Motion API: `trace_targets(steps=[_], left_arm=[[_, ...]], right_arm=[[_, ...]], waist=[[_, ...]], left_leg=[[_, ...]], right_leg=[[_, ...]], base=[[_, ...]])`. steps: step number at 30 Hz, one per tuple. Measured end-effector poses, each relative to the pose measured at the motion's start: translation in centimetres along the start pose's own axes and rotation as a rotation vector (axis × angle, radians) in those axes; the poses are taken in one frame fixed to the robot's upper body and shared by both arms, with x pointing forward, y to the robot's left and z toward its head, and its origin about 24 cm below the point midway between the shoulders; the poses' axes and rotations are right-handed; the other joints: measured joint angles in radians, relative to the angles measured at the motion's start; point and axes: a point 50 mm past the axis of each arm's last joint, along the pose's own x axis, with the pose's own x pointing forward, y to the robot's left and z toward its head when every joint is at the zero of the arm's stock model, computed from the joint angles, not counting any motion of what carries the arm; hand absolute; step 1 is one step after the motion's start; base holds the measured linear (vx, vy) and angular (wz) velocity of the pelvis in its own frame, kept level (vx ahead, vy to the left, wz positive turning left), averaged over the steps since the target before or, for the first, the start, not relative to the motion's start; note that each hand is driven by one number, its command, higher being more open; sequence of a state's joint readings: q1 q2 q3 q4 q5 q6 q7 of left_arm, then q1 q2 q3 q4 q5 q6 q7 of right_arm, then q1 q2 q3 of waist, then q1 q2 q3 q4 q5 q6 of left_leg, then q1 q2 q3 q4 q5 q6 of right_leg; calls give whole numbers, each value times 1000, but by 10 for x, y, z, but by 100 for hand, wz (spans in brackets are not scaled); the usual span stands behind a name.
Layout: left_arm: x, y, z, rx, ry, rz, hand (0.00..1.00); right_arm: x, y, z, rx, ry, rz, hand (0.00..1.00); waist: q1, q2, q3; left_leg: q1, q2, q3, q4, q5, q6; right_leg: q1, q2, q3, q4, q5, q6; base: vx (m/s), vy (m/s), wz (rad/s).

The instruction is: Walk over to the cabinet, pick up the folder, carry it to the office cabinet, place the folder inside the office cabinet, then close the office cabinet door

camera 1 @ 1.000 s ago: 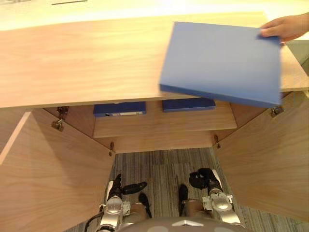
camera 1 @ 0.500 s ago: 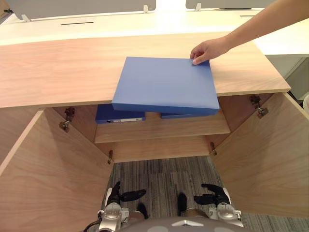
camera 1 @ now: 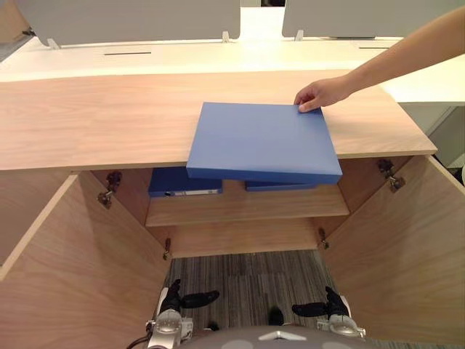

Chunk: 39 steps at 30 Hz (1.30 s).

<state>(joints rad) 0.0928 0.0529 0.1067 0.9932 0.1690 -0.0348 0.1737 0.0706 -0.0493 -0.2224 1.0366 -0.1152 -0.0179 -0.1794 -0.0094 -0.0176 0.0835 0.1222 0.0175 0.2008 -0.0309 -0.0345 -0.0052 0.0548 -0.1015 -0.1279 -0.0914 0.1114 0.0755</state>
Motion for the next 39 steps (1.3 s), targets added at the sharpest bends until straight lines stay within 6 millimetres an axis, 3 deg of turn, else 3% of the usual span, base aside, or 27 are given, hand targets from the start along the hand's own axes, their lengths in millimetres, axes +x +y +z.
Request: trace_targets(steps=[14,17,23,29,39], left_arm=[[-9,8,2,-27,-73,51,100],[-18,14,14,-56,-168,76,100],[-53,29,60,-127,-470,110,100],[-88,37,98,-254,-719,92,100],[-118,50,118,-322,-888,105,100]], right_arm=[[-3,-7,-15,21,49,-32,100],[-3,-7,-15,19,47,-31,100],[-3,-9,-16,16,48,-37,100],[-6,-17,-30,-3,81,-48,100],[-9,-22,-45,-33,124,-38,100]], waist=[[1,-10,-18],[2,-11,-19],[8,-3,-19],[11,11,-25],[19,15,-46]], left_leg=[[36,-20,-52,-55,24,15],[30,-22,-66,-55,24,15],[30,-21,-99,-53,23,16],[51,-18,-131,-41,17,18],[80,-6,-135,-18,-5,13]], right_leg=[[34,-20,-47,3,-19,17],[35,-22,-61,4,-25,18],[36,-27,-91,41,-57,15],[64,-31,-123,77,-88,15],[105,-27,-128,89,-108,13]], base=[[-24,-7,11],[25,-10,14],[2,-18,16],[-16,-26,16],[-8,-31,1]])
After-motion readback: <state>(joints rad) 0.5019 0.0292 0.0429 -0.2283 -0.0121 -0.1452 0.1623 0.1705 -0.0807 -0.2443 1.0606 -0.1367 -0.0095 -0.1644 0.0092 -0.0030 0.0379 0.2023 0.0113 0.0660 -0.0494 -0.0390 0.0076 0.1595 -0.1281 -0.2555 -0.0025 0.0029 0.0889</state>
